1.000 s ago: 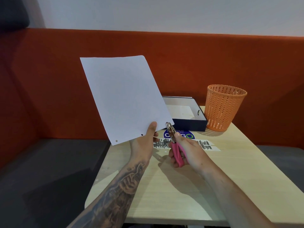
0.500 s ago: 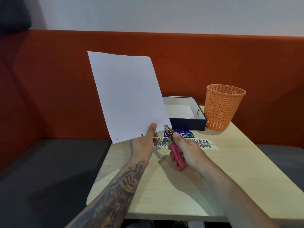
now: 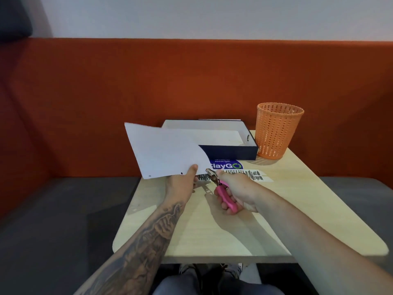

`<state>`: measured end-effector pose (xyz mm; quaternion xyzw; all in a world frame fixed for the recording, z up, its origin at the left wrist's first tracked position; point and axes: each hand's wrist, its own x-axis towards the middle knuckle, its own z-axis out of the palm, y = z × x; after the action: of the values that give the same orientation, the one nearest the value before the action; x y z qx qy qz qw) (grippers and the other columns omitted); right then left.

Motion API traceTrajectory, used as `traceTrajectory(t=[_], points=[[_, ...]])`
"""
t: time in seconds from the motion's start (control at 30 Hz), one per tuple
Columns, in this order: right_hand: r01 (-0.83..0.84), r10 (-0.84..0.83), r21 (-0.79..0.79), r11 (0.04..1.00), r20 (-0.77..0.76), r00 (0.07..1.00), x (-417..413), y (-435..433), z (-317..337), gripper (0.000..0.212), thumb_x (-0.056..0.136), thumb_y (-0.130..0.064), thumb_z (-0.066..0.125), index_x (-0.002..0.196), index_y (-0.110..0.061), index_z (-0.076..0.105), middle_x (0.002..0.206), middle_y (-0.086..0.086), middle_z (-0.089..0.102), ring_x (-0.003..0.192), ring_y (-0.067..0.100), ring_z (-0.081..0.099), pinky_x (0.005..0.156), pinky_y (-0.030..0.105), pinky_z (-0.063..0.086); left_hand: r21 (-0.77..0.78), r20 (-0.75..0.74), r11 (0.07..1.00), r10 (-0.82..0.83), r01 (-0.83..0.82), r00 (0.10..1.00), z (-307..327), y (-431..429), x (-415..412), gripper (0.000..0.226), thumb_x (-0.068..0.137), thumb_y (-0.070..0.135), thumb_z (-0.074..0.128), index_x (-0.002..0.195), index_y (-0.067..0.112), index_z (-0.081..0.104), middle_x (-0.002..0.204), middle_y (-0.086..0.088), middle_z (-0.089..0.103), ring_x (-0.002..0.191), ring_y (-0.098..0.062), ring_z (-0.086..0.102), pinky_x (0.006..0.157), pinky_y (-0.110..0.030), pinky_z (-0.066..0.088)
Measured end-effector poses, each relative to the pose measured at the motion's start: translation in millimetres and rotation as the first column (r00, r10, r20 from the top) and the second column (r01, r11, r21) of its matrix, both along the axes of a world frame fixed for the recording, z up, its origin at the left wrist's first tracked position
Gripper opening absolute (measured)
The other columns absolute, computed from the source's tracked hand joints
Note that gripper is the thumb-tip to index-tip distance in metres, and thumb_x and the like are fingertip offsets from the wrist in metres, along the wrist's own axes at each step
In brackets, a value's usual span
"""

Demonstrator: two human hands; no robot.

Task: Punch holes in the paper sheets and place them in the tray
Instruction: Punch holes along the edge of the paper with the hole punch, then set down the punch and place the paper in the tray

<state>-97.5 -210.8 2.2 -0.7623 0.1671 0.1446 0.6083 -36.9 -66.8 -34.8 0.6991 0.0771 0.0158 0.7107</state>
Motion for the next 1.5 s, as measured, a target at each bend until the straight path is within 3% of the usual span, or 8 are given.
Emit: traceTrajectory(t=[0.2, 0.47, 0.73, 0.9, 1.03, 1.23, 1.37, 1.5], points=[[0.008, -0.01, -0.044, 0.999, -0.046, 0.999, 4, 1, 0, 0.064, 0.106, -0.056, 0.039, 0.079, -0.003, 0.064, 0.05, 0.007, 0.064, 0.046, 0.02, 0.058, 0.042, 0.028, 0.052, -0.003, -0.042, 1.0, -0.008, 0.008, 0.999, -4, -3, 5, 0.035, 0.092, 0.031, 0.072, 0.066, 0.009, 0.066, 0.06, -0.003, 0.066, 0.055, -0.018, 0.058, 0.07, -0.036, 0.055], [0.043, -0.049, -0.072, 0.996, -0.075, 0.996, 6, -3, -3, 0.061, 0.106, -0.055, 0.038, 0.083, -0.004, 0.062, 0.061, 0.008, 0.061, 0.048, 0.017, 0.056, 0.041, 0.023, 0.046, 0.051, -0.025, 0.998, -0.038, 0.039, 0.999, -4, -4, 6, 0.023, 0.094, 0.027, 0.07, 0.096, 0.005, 0.069, 0.071, -0.003, 0.066, 0.046, -0.006, 0.054, 0.037, -0.011, 0.041], [0.031, -0.036, -0.058, 0.998, -0.086, 0.996, 8, -6, -6, 0.063, 0.106, -0.056, 0.038, 0.085, -0.002, 0.064, 0.063, 0.01, 0.064, 0.049, 0.019, 0.059, 0.044, 0.026, 0.049, 0.051, -0.06, 0.997, -0.062, 0.065, 0.996, -6, -2, 8, 0.029, 0.093, 0.033, 0.071, 0.079, 0.008, 0.068, 0.066, -0.002, 0.067, 0.058, -0.014, 0.057, 0.065, -0.029, 0.051], [-0.032, 0.042, 0.061, 0.998, -0.171, 0.984, 9, -15, -3, 0.069, 0.105, -0.059, 0.035, 0.093, 0.001, 0.067, 0.072, 0.016, 0.071, 0.058, 0.023, 0.068, 0.053, 0.032, 0.059, 0.042, -0.033, 0.999, -0.032, 0.034, 0.999, -7, -2, 9, 0.027, 0.092, 0.031, 0.072, 0.099, 0.005, 0.07, 0.074, -0.003, 0.069, 0.054, -0.009, 0.06, 0.044, -0.017, 0.047], [-0.062, 0.084, 0.117, 0.991, -0.193, 0.978, 8, -24, -3, 0.074, 0.104, -0.061, 0.033, 0.105, 0.004, 0.069, 0.091, 0.023, 0.073, 0.066, 0.025, 0.071, 0.059, 0.035, 0.061, 0.026, -0.016, 1.0, -0.016, 0.016, 1.0, -8, -2, 11, 0.03, 0.091, 0.029, 0.073, 0.106, 0.003, 0.07, 0.075, -0.004, 0.07, 0.05, -0.007, 0.06, 0.042, -0.015, 0.047], [0.047, -0.05, -0.202, 0.978, -0.014, 0.999, 3, -46, 0, 0.058, 0.101, -0.06, 0.046, 0.098, -0.007, 0.071, 0.083, 0.011, 0.076, 0.068, 0.026, 0.067, 0.061, 0.031, 0.054, 0.017, -0.008, 0.999, -0.035, 0.035, 0.999, -7, -1, 10, 0.025, 0.093, 0.027, 0.072, 0.101, 0.003, 0.069, 0.077, -0.005, 0.068, 0.051, -0.008, 0.058, 0.041, -0.016, 0.046], [0.078, 0.021, -0.587, 0.806, 0.16, 0.987, 4, -63, -8, 0.052, 0.098, -0.062, 0.048, 0.083, -0.015, 0.062, 0.08, 0.002, 0.064, 0.069, 0.021, 0.057, 0.062, 0.031, 0.041, 0.02, 0.023, 0.999, -0.038, 0.038, 0.999, -8, -3, 10, 0.026, 0.091, 0.026, 0.074, 0.105, 0.004, 0.07, 0.069, -0.004, 0.066, 0.043, -0.005, 0.056, 0.045, -0.023, 0.049], [0.105, 0.074, -0.739, 0.665, 0.205, 0.976, 1, -63, -19, 0.042, 0.096, -0.061, 0.054, 0.084, -0.022, 0.063, 0.098, 0.0, 0.06, 0.091, 0.023, 0.06, 0.072, 0.036, 0.044, 0.05, 0.014, 0.998, -0.045, 0.044, 0.999, -7, -2, 9, 0.029, 0.09, 0.032, 0.075, 0.1, 0.005, 0.072, 0.065, -0.002, 0.068, 0.044, -0.008, 0.057, 0.047, -0.023, 0.051]])
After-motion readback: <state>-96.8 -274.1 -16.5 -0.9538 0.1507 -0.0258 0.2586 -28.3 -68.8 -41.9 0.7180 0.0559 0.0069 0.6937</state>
